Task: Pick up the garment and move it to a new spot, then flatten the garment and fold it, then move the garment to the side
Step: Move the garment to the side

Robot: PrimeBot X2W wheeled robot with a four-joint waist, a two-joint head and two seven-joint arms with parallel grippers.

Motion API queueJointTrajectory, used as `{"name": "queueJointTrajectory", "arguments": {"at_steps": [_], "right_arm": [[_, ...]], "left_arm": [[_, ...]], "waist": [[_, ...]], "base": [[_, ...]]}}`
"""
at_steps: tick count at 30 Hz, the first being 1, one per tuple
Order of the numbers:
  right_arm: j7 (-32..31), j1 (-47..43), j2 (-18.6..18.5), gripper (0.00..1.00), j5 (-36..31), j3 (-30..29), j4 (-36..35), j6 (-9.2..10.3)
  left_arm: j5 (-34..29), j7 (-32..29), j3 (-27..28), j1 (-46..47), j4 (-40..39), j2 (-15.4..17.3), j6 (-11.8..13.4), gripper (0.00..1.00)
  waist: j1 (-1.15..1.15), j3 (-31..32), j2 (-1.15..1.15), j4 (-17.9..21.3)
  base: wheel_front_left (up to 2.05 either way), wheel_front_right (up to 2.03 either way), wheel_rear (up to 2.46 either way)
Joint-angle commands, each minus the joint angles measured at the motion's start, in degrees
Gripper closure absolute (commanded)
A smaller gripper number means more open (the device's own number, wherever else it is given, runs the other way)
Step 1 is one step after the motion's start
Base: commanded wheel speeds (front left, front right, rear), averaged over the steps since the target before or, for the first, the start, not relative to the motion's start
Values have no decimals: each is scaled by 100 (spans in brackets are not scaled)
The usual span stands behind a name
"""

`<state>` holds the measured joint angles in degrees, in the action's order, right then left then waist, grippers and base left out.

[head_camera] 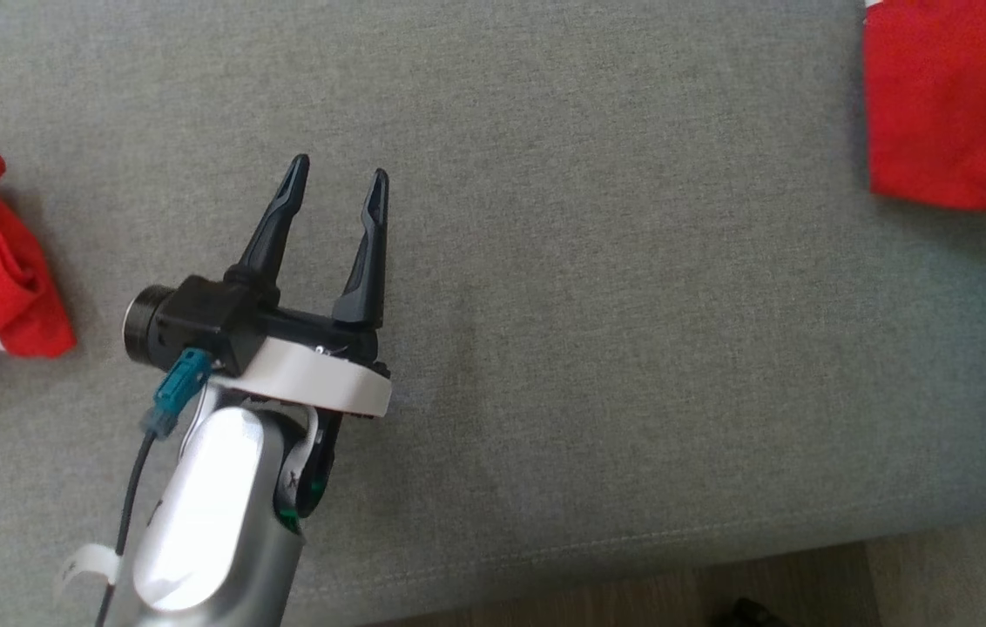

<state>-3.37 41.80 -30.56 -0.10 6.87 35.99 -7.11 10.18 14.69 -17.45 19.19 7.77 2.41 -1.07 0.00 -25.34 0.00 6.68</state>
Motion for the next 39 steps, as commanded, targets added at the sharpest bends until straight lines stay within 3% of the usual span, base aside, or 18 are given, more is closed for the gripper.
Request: {"name": "queueJointTrajectory", "arguments": {"at_steps": [1, 5, 17, 27, 32, 39], "right_arm": [[53, -72, -57, 0, -88, -44, -294, -37], [138, -46, 89, 0, -268, -196, -611, -37], [1027, -595, 1412, 0, -269, -79, -1358, -37], [1565, -1650, 2437, 0, -132, -180, -1724, -37], [1729, -2380, 2704, 0, -67, -308, -1957, -37], [1811, -3216, 2765, 0, 443, -388, -2314, -37]], "left_arm": [[6, 31, 206, 94, -152, 47, -24, 0], [62, 31, 221, 59, -117, 47, 0, 0], [72, 31, 382, -431, -146, 47, 233, 0], [24, 31, 687, -1019, -403, 47, 244, 0], [24, 31, 731, -1396, -595, 47, 163, 0], [126, 31, 814, -1794, -787, 47, 188, 0]], "waist": [[0, 40, 0, -7], [0, 198, 0, -26], [0, 1437, 0, -302], [0, 2178, 0, -552], [0, 2452, 0, -660], [0, 2624, 0, -658]], "base": [[0, 0, 0], [0, 0, 0], [0, 0, 0], [0, 0, 0], [0, 0, 0], [0, 0, 0]]}}
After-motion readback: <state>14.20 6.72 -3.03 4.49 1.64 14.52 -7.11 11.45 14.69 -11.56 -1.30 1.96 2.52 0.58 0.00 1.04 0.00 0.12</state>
